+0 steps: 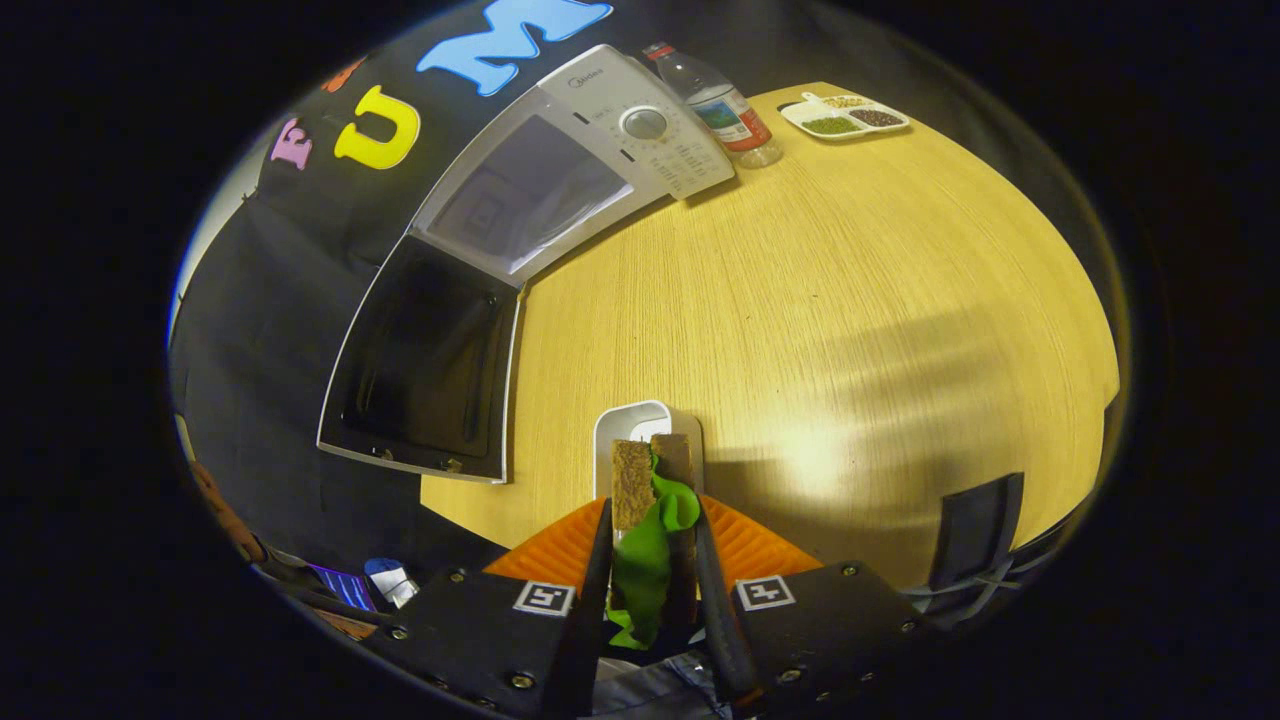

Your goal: Open the microwave, put the food inside, and close the microwave door.

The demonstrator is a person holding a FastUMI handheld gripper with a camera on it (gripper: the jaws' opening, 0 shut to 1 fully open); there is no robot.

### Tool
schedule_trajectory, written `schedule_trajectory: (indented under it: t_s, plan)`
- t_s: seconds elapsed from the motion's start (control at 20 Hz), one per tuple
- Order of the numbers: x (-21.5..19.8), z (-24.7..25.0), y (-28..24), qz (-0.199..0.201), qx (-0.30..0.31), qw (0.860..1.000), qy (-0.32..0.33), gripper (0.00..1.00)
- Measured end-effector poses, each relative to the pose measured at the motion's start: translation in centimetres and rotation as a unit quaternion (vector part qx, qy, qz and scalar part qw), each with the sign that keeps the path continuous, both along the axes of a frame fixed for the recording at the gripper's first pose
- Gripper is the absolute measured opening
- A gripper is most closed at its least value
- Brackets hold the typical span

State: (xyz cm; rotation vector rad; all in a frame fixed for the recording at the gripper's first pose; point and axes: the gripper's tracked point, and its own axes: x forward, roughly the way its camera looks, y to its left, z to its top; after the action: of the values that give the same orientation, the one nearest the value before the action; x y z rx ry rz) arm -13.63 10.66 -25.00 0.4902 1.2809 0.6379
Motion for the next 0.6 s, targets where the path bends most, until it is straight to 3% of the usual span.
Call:
schedule_trajectory:
  t_s: [0.1,0.3,0.6]
  plan:
    - [0.0,0.2,-0.1,0.001,-0.001,1.0,0.006,0.31]
    - [-0.3,2.0,-0.2,-0.006,-0.002,1.0,-0.004,0.31]
    - [3.1,7.2,1.1,-0.083,0.043,0.994,-0.053,0.3]
